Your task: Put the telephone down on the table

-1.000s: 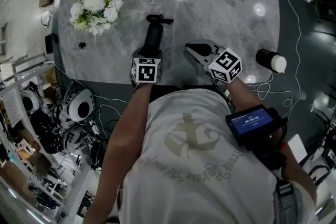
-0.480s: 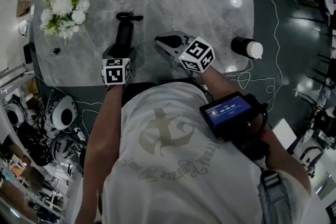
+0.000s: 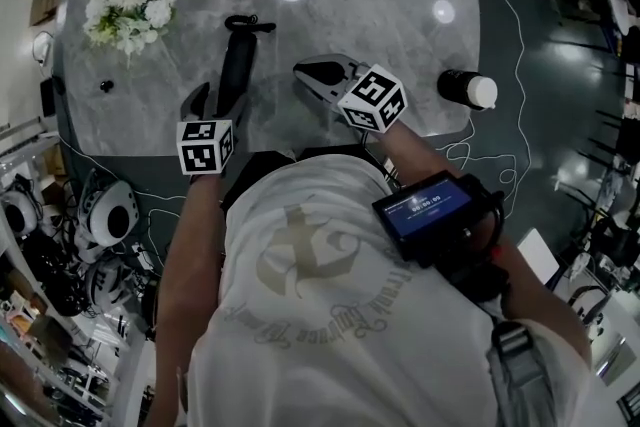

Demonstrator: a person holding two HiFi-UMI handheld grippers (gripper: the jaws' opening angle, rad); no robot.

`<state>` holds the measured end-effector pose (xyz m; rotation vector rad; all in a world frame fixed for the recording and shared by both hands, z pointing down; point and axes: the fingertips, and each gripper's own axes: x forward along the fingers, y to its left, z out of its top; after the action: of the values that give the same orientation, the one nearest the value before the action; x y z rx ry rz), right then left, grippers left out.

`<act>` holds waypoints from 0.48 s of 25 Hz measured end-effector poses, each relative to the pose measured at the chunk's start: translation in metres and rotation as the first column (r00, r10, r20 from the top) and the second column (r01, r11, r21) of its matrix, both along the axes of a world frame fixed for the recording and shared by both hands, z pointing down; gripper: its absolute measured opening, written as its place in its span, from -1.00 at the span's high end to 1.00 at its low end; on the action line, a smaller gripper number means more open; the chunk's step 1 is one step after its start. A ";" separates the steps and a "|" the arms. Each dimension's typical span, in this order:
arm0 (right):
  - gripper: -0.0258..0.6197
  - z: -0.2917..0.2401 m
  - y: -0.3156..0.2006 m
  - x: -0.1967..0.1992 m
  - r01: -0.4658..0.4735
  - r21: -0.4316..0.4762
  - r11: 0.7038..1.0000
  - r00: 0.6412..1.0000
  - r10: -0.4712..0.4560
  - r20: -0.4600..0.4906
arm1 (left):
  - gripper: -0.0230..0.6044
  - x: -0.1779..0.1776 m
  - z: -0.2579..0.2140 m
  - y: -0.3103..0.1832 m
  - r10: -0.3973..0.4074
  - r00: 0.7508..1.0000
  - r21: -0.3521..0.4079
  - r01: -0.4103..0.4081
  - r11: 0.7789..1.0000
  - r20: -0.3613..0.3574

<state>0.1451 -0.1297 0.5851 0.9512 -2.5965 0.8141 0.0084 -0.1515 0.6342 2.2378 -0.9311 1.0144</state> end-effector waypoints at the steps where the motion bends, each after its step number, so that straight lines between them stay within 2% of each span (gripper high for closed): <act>1: 0.87 -0.003 0.001 -0.004 -0.001 0.005 1.000 1.000 0.001 -0.004 | -0.17 -0.006 -0.005 0.002 -0.009 1.000 0.006 0.009 1.000 -0.012; 8: 0.87 -0.024 0.005 -0.020 -0.017 0.056 0.998 1.000 0.018 -0.016 | -0.12 -0.030 -0.032 0.022 -0.028 0.995 0.045 0.032 0.998 -0.091; 12: 0.87 -0.040 0.014 -0.028 -0.024 0.087 0.996 1.000 0.025 -0.014 | 0.08 -0.041 -0.053 0.037 -0.049 0.987 0.083 0.062 0.995 -0.152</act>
<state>0.1167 -0.1161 0.5448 1.0104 -2.6313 0.7029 -0.0330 -0.1149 0.5808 2.3097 -0.9825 0.7828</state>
